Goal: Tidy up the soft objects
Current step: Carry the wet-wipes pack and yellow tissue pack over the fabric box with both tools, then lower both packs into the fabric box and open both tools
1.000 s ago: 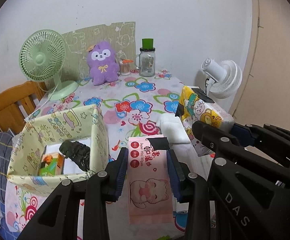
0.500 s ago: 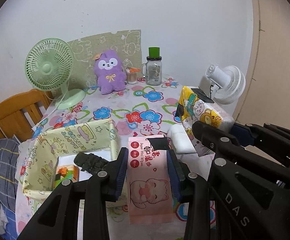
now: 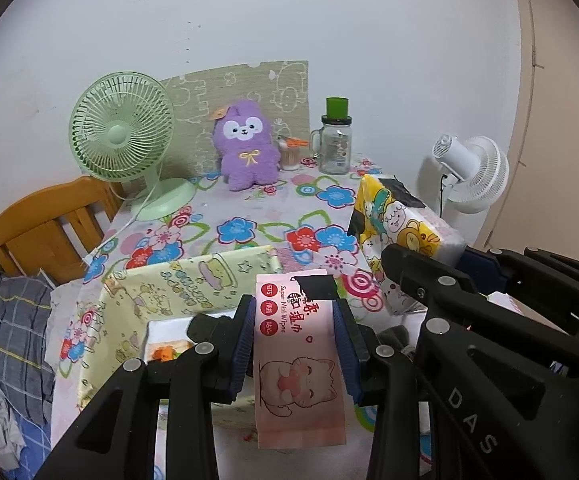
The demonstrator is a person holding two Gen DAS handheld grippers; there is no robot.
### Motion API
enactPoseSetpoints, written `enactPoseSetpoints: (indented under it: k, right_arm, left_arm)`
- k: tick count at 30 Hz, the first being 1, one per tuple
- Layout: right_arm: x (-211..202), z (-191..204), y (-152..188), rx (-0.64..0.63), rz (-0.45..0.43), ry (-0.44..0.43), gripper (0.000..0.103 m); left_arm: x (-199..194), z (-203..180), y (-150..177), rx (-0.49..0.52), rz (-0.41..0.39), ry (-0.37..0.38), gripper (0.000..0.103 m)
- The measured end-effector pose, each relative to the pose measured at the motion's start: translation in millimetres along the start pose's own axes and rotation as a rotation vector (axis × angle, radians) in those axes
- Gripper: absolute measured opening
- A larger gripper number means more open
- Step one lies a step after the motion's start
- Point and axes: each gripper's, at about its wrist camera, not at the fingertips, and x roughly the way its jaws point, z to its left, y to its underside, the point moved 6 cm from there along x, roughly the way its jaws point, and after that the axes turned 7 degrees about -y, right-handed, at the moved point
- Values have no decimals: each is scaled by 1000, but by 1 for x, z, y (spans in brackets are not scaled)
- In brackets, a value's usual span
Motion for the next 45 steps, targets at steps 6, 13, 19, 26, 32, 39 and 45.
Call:
enactPoseSetpoints:
  k: [6, 13, 19, 26, 32, 39, 45]
  right_arm:
    - [13, 17, -7, -5, 8, -20, 22]
    - [32, 33, -10, -16, 30, -46, 22]
    - [48, 45, -9, -19, 56, -68, 22]
    - [66, 57, -7, -29, 85, -93, 22]
    - [82, 63, -3, -18, 112, -119, 22]
    - [93, 66, -1, -17, 125, -113, 52]
    - [87, 63, -3, -8, 99, -92, 74]
  left_arm:
    - [5, 19, -2, -7, -1, -11, 39]
    - [16, 39, -1, -17, 12, -21, 39]
    - [30, 52, 2, -28, 31, -22, 39]
    - [49, 67, 6, -43, 57, -18, 40]
    - [65, 76, 11, -60, 86, -14, 45]
    - [75, 87, 17, -91, 109, -11, 78]
    - [74, 89, 19, -103, 118, -7, 86]
